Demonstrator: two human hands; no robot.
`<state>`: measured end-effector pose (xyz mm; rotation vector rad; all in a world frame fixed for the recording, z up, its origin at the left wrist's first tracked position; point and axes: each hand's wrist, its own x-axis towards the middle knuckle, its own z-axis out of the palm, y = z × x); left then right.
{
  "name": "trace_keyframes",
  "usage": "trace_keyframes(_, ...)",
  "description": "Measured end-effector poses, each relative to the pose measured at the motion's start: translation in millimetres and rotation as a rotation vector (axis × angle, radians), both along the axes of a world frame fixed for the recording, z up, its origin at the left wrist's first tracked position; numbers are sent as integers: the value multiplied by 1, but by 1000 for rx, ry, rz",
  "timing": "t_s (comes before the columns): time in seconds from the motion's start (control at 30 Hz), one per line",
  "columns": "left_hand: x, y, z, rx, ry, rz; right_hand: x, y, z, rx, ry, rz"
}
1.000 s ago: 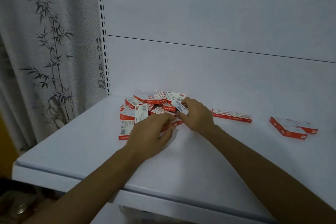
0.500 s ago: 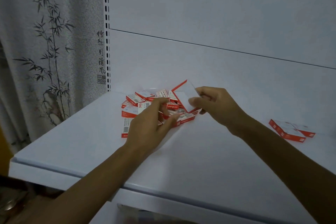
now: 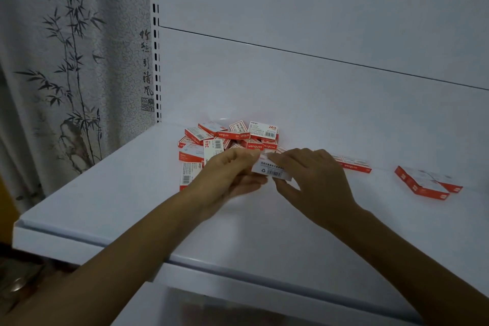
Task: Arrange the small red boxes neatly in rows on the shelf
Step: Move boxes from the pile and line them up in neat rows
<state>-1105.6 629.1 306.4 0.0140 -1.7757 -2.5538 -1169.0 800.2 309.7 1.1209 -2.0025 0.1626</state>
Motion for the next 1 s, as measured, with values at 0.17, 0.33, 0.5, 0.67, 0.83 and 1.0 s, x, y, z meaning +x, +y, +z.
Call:
trace_keyframes(0.17,0,-3,1,99,-46,-26,-2,5,-2,-46,-119,26)
trace_keyframes(0.33,0,-4,2,112,-37,-31,5,14,3,-243,-448,73)
trace_keyframes(0.5,0,-3,0,61,0,-48,13,23,7,-408,-995,80)
trace_keyframes(0.67,1,-2,-2,-64,19,-70,22,29,15,-516,-1367,211)
trace_keyframes(0.83,3,8,-3,-148,35,-159,24,41,15,-528,-1365,188)
trace_keyframes(1.0,2,35,4,-97,8,-164,16,70,15,-591,-1424,206)
